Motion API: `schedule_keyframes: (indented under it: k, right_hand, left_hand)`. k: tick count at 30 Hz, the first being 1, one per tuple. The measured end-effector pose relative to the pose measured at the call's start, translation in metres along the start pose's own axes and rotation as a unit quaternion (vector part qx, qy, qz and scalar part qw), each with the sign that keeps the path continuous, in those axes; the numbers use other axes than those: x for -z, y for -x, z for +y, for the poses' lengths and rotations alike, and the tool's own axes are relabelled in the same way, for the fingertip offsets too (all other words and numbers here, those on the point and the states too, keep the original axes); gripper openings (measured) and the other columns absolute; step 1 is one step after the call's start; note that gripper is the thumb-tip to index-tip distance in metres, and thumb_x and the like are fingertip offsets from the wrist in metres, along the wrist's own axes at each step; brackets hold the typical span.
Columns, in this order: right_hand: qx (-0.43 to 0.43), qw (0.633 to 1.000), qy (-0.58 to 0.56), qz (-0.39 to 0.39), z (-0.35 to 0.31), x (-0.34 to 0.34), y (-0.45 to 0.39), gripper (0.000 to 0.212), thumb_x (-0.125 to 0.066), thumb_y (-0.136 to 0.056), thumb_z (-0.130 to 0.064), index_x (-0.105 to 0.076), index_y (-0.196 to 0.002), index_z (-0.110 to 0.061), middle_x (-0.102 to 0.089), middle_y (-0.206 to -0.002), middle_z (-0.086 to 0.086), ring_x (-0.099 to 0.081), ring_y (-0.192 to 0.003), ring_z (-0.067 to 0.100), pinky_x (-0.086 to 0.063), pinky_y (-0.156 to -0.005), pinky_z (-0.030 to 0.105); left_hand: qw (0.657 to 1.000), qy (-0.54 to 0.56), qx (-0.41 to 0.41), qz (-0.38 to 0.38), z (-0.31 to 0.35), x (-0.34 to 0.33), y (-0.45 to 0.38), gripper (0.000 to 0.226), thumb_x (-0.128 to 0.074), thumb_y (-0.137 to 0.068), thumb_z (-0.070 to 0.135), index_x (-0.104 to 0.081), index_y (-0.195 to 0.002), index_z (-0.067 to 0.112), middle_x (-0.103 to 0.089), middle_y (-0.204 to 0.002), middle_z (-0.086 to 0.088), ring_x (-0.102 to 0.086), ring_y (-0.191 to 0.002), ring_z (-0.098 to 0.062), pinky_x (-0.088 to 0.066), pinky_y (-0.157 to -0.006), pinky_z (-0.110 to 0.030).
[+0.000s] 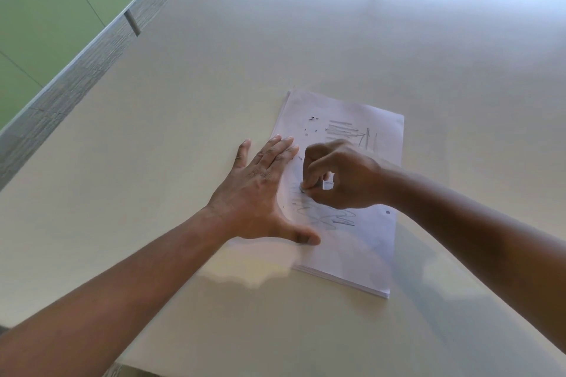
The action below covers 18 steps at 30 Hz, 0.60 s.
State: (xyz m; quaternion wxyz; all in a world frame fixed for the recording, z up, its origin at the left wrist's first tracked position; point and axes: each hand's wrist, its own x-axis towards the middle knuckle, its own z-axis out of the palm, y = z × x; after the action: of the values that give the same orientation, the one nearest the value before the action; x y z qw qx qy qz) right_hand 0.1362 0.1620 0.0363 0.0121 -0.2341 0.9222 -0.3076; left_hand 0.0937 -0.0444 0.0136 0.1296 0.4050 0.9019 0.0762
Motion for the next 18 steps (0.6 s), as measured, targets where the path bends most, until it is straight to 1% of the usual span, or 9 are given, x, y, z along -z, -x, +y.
schedule_keyframes:
  k: [2,5,8,10,12,14,16,18]
  right_hand:
    - [0.002,1.0,-0.001,0.008,0.002,0.001,-0.002,0.009,-0.075,-0.073,-0.006,-0.077,-0.074,-0.015,-0.062,-0.076,-0.007,-0.056,-0.062,0.003,-0.051,-0.062,0.024]
    - [0.0,0.998,0.01,0.059,0.01,0.001,-0.01,0.01,-0.076,-0.073,-0.004,-0.076,-0.072,-0.014,-0.06,-0.076,-0.007,-0.057,-0.061,0.007,-0.053,-0.061,0.027]
    - [-0.001,0.995,0.016,0.093,0.013,-0.001,-0.012,0.011,-0.075,-0.075,-0.003,-0.074,-0.07,-0.012,-0.059,-0.074,-0.006,-0.057,-0.061,0.007,-0.052,-0.06,0.025]
    - [0.01,0.997,0.007,0.08,0.01,-0.004,-0.008,0.01,-0.075,-0.076,-0.003,-0.074,-0.07,-0.011,-0.059,-0.075,-0.004,-0.057,-0.061,0.008,-0.05,-0.06,0.024]
    - [0.03,0.999,-0.009,0.044,0.004,-0.007,-0.002,0.009,-0.076,-0.074,-0.003,-0.075,-0.071,-0.011,-0.061,-0.075,-0.002,-0.057,-0.061,0.01,-0.05,-0.06,0.025]
    - [0.041,0.999,-0.016,0.014,-0.001,-0.01,0.001,0.009,-0.076,-0.073,-0.003,-0.076,-0.073,-0.012,-0.061,-0.076,-0.004,-0.057,-0.061,0.009,-0.051,-0.059,0.026]
    - [0.045,0.999,-0.014,0.023,0.002,-0.009,-0.002,0.009,-0.075,-0.073,-0.004,-0.075,-0.073,-0.013,-0.06,-0.076,-0.005,-0.057,-0.061,0.008,-0.051,-0.059,0.027]
    - [0.04,0.997,-0.005,0.065,0.008,-0.008,-0.009,0.009,-0.074,-0.075,-0.003,-0.075,-0.072,-0.012,-0.062,-0.075,-0.001,-0.057,-0.06,0.01,-0.052,-0.058,0.029]
  left_hand:
    - [1.0,0.002,-0.001,0.002,0.0,0.0,0.0,0.158,-0.033,-0.042,0.111,0.002,-0.165,0.017,0.013,-0.172,0.011,0.025,-0.152,0.0,0.012,-0.125,-0.052]
    - [1.0,0.004,-0.002,0.007,-0.001,-0.001,-0.001,0.159,-0.031,-0.041,0.112,0.001,-0.165,0.017,0.012,-0.172,0.011,0.025,-0.152,0.001,0.011,-0.125,-0.053]
    - [1.0,0.004,-0.004,0.009,-0.001,-0.002,0.0,0.16,-0.026,-0.04,0.114,0.001,-0.165,0.018,0.012,-0.172,0.011,0.024,-0.152,0.0,0.011,-0.125,-0.053]
    - [1.0,0.005,-0.004,0.01,-0.002,-0.002,0.0,0.159,-0.029,-0.041,0.113,0.0,-0.165,0.017,0.011,-0.172,0.01,0.024,-0.152,0.0,0.01,-0.125,-0.053]
    - [1.0,0.003,-0.005,0.011,-0.002,-0.002,-0.001,0.158,-0.033,-0.043,0.112,-0.001,-0.165,0.017,0.01,-0.172,0.01,0.022,-0.153,0.0,0.01,-0.125,-0.054]
    - [1.0,-0.001,-0.005,0.011,-0.002,-0.003,-0.001,0.158,-0.033,-0.043,0.112,-0.001,-0.164,0.016,0.01,-0.172,0.009,0.022,-0.153,-0.001,0.009,-0.125,-0.054]
    - [1.0,-0.002,-0.005,0.01,-0.002,-0.003,-0.001,0.159,-0.031,-0.042,0.112,0.0,-0.164,0.015,0.01,-0.172,0.009,0.022,-0.153,-0.001,0.01,-0.125,-0.054]
    - [1.0,-0.001,-0.005,0.009,-0.002,-0.003,-0.001,0.16,-0.028,-0.041,0.113,0.001,-0.165,0.016,0.011,-0.172,0.009,0.023,-0.153,-0.001,0.011,-0.125,-0.054]
